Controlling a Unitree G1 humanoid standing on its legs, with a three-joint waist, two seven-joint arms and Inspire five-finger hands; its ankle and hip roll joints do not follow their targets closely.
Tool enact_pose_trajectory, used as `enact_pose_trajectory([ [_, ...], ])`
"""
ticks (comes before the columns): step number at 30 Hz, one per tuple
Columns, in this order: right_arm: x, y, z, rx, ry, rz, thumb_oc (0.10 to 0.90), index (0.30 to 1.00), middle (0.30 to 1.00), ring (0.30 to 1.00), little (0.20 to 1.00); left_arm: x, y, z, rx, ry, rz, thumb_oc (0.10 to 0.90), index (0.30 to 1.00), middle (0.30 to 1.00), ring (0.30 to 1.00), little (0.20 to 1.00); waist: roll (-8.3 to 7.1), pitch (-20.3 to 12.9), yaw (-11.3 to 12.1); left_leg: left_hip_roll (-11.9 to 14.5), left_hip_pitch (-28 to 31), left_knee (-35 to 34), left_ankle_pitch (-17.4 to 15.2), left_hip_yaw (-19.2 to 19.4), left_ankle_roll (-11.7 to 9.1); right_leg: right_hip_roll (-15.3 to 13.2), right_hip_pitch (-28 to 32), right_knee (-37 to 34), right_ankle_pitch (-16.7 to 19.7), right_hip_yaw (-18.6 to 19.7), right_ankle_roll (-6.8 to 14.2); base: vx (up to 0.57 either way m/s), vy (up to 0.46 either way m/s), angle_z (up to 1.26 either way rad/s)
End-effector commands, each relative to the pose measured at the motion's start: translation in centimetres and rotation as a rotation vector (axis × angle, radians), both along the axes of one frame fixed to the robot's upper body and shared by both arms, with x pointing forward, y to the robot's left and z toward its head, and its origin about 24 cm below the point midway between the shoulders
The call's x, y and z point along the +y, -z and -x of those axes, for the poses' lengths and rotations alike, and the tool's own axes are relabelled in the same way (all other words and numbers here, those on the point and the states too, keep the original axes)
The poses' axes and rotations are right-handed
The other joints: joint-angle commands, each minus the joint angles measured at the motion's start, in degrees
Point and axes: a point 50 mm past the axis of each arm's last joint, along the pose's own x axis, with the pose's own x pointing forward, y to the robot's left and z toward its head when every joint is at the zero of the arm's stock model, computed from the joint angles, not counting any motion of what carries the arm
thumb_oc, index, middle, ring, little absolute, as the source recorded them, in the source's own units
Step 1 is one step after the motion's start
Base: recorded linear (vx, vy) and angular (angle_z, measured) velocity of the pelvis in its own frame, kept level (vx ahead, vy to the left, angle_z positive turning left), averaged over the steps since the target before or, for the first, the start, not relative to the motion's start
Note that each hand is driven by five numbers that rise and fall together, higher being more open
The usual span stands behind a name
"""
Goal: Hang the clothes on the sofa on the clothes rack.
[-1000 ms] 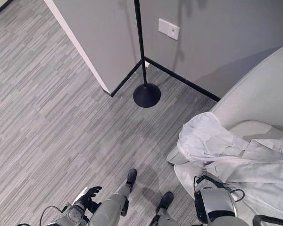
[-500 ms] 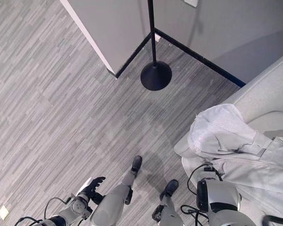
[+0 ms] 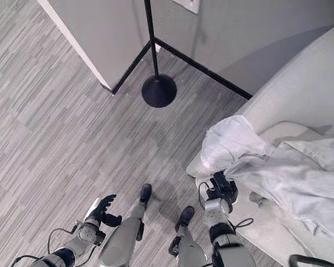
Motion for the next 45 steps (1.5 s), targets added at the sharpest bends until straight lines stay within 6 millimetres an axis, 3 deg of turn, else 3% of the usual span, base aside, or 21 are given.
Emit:
enact_pose_trajectory([
  [1, 2.2, -11.2, -4.1, -0.473, -0.269, 0.436, 0.4, 0.3, 0.3, 0.3, 0.3, 0.6, -0.7, 0.2, -0.071, 0.051, -0.022, 0.8, 0.9, 0.9, 0.9, 0.9, -2.91, -6.22, 1.07, -0.87, 4.51, 0.1, -6.26, -1.86, -1.04, -5.06, 2.05, 0.3, 1.02, 2.59, 4.46, 0.11, -0.04, -0.09],
  [4, 2.4, -14.9, -3.8, -0.597, -0.306, 0.593, 0.4, 0.3, 0.3, 0.3, 0.3, 1.2, -2.3, -0.2, -0.155, 0.033, 0.042, 0.8, 0.9, 0.9, 0.9, 0.9, -3.38, -8.93, 1.1, -0.61, 7.1, 0.1, -6.82, -1.25, -0.72, -4.83, 4.64, 0.3, 0.26, 2.82, 4.26, 0.06, -0.019, -0.06],
  [5, 2.4, -14.9, -3.8, -0.596, -0.306, 0.593, 0.4, 0.3, 0.3, 0.3, 0.3, 1.3, -2.4, -0.2, -0.154, 0.033, 0.042, 0.8, 0.9, 0.9, 0.9, 0.9, -3.45, -9.02, 0.99, -0.76, 6.86, 0.1, -6.46, -1.34, -0.61, -4.97, 4.47, 0.3, 0.53, 2.72, 4.31, 0.06, -0.018, -0.17],
  [7, 2.9, -18.8, -3.5, -0.727, -0.316, 0.721, 0.4, 0.3, 0.3, 0.3, 0.3, 2.0, -4.7, -1.0, -0.251, 0.024, 0.108, 0.8, 0.9, 0.9, 0.9, 0.9, -3.73, -11.9, 1.28, -0.41, 9.43, 0.1, -7.11, -0.67, -0.47, -4.6, 6.63, 0.3, -0.15, 3.17, 3.94, 0.04, -0.019, -0.16],
  [12, 4.3, -24.3, -2.3, -0.951, -0.335, 0.831, 0.4, 0.3, 0.3, 0.3, 0.3, 2.6, -7.7, -1.5, -0.37, -0.014, 0.244, 0.8, 0.9, 0.9, 0.9, 0.9, -4.33, -16.07, 1.55, -0.16, 12.66, 0.1, -7.83, 0.12, -0.3, -4.13, 9.19, 0.3, -0.73, 3.83, 3.48, 0.01, -0.003, -0.01],
  [14, 5.3, -26.7, -2.6, -1.044, -0.37, 0.805, 0.4, 0.3, 0.3, 0.3, 0.3, 2.7, -9.0, -1.4, -0.415, -0.046, 0.344, 0.8, 0.9, 0.9, 0.9, 0.9, -4.71, -18.11, 1.99, -0.15, 14.41, 0.1, -8.34, 0.72, -0.11, -3.95, 10.64, 0.3, -0.91, 4.4, 3.22, 0.02, -0.004, 0.0],
  [15, 5.3, -26.7, -2.6, -1.045, -0.373, 0.803, 0.4, 0.3, 0.3, 0.3, 0.3, 2.8, -9.1, -1.4, -0.415, -0.049, 0.345, 0.8, 0.9, 0.9, 0.9, 0.9, -4.69, -17.99, 1.95, -0.13, 14.54, 0.1, -8.4, 0.82, -0.1, -3.94, 10.71, 0.3, -0.92, 4.49, 3.22, 0.0, 0.0, 0.0],
  [21, 7.5, -32.2, -3.9, -1.205, -0.499, 0.737, 0.4, 0.3, 0.3, 0.3, 0.3, 3.0, -11.8, -1.6, -0.52, -0.142, 0.521, 0.8, 0.9, 0.9, 0.9, 0.9, -5.94, -20.48, 2.2, 0.09, 17.21, 0.1, -9.0, 1.75, -0.05, -3.61, 12.83, 0.3, -1.15, 5.54, 2.74, 0.0, -0.01, -0.17],
  [23, 7.9, -33.2, -3.9, -1.242, -0.523, 0.702, 0.4, 0.3, 0.3, 0.3, 0.3, 3.1, -12.3, -1.7, -0.542, -0.146, 0.519, 0.8, 0.9, 0.9, 0.9, 0.9, -6.2, -20.88, 2.18, 0.14, 17.52, 0.1, -9.1, 1.82, -0.1, -3.52, 13.09, 0.3, -1.22, 5.65, 2.66, 0.01, -0.013, -0.06],
  [27, 10.4, -37.7, -3.0, -1.413, -0.644, 0.619, 0.4, 0.3, 0.3, 0.3, 0.3, 3.9, -14.9, -2.1, -0.682, -0.143, 0.434, 0.8, 0.9, 0.9, 0.9, 0.9, -7.89, -22.53, 2.38, 0.41, 19.22, 0.1, -9.75, 1.79, -0.46, -3.14, 14.47, 0.3, -1.45, 5.99, 2.45, 0.01, -0.028, -0.05],
  [30, 10.6, -38.7, -2.9, -1.437, -0.644, 0.626, 0.4, 0.3, 0.3, 0.3, 0.3, 3.9, -15.3, -2.2, -0.699, -0.132, 0.427, 0.8, 0.9, 0.9, 0.9, 0.9, -8.06, -22.64, 2.56, 0.41, 19.36, 0.1, -9.82, 1.71, -0.51, -3.06, 14.71, 0.3, -1.54, 5.91, 2.42, 0.0, -0.006, -0.01],
  [31, 11.4, -40.6, -2.8, -1.489, -0.639, 0.596, 0.4, 0.3, 0.3, 0.3, 0.3, 4.1, -16.2, -2.5, -0.74, -0.112, 0.397, 0.8, 0.9, 0.9, 0.9, 0.9, -8.52, -23.21, 2.97, 0.43, 19.62, 0.1, -9.91, 1.48, -0.63, -2.88, 14.98, 0.3, -1.65, 5.84, 2.37, 0.0, 0.0, 0.0],
  [33, 12.4, -42.6, -2.5, -1.54, -0.634, 0.567, 0.4, 0.3, 0.3, 0.3, 0.3, 4.3, -16.6, -2.7, -0.765, -0.106, 0.357, 0.8, 0.9, 0.9, 0.9, 0.9, -8.9, -23.48, 3.11, 0.53, 19.79, 0.1, -9.93, 1.36, -0.74, -2.75, 15.23, 0.3, -1.76, 5.71, 2.32, 0.0, 0.0, 0.0],
  [34, 12.4, -42.6, -2.5, -1.541, -0.634, 0.567, 0.4, 0.3, 0.3, 0.3, 0.3, 4.3, -16.6, -2.7, -0.765, -0.106, 0.357, 0.8, 0.9, 0.9, 0.9, 0.9, -8.88, -23.43, 3.08, 0.53, 19.8, 0.1, -9.92, 1.35, -0.74, -2.75, 15.24, 0.3, -1.77, 5.7, 2.32, 0.0, 0.0, 0.0],
  [35, 13.3, -44.1, -2.1, -1.587, -0.628, 0.524, 0.4, 0.3, 0.3, 0.3, 0.3, 4.5, -17.0, -3.2, -0.795, -0.111, 0.319, 0.8, 0.9, 0.9, 0.9, 0.9, -9.37, -23.84, 3.39, 0.54, 19.89, 0.1, -9.98, 1.1, -0.83, -2.63, 15.4, 0.3, -1.84, 5.67, 2.23, 0.01, -0.013, 0.03],
  [39, 14.3, -45.6, -1.6, -1.639, -0.626, 0.457, 0.4, 0.3, 0.3, 0.3, 0.3, 4.6, -18.1, -4.1, -0.857, -0.105, 0.252, 0.8, 0.9, 0.9, 0.9, 0.9, -9.95, -24.16, 3.67, 0.55, 19.96, 0.1, -10.04, 0.57, -0.94, -2.51, 15.66, 0.3, -1.92, 5.31, 2.2, 0.01, -0.012, 0.07],
  [40, 15.1, -45.8, -1.3, -1.661, -0.645, 0.413, 0.4, 0.3, 0.3, 0.3, 0.3, 4.5, -19.4, -4.7, -0.921, -0.096, 0.238, 0.8, 0.9, 0.9, 0.9, 0.9, -10.09, -24.38, 3.87, 0.53, 19.89, 0.1, -10.09, 0.41, -1.0, -2.49, 15.73, 0.3, -1.97, 5.15, 2.16, -0.01, -0.002, 0.09],
  [43, 16.0, -45.6, -1.1, -1.672, -0.679, 0.373, 0.4, 0.3, 0.3, 0.3, 0.3, 4.0, -20.9, -5.2, -0.99, -0.078, 0.243, 0.8, 0.9, 0.9, 0.9, 0.9, -10.14, -24.47, 3.87, 0.41, 19.88, 0.1, -10.16, 0.04, -1.04, -2.52, 15.88, 0.3, -2.01, 4.92, 2.12, 0.0, -0.001, 0.1],
  [45, 17.5, -44.5, -1.3, -1.651, -0.76, 0.325, 0.4, 0.3, 0.3, 0.3, 0.3, 3.0, -22.8, -5.7, -1.069, -0.047, 0.289, 0.8, 0.9, 0.9, 0.9, 0.9, -10.18, -24.5, 3.92, 0.29, 20.02, 0.1, -10.21, -0.16, -1.04, -2.62, 16.11, 0.3, -1.96, 4.68, 2.06, 0.0, 0.0, 0.02],
])
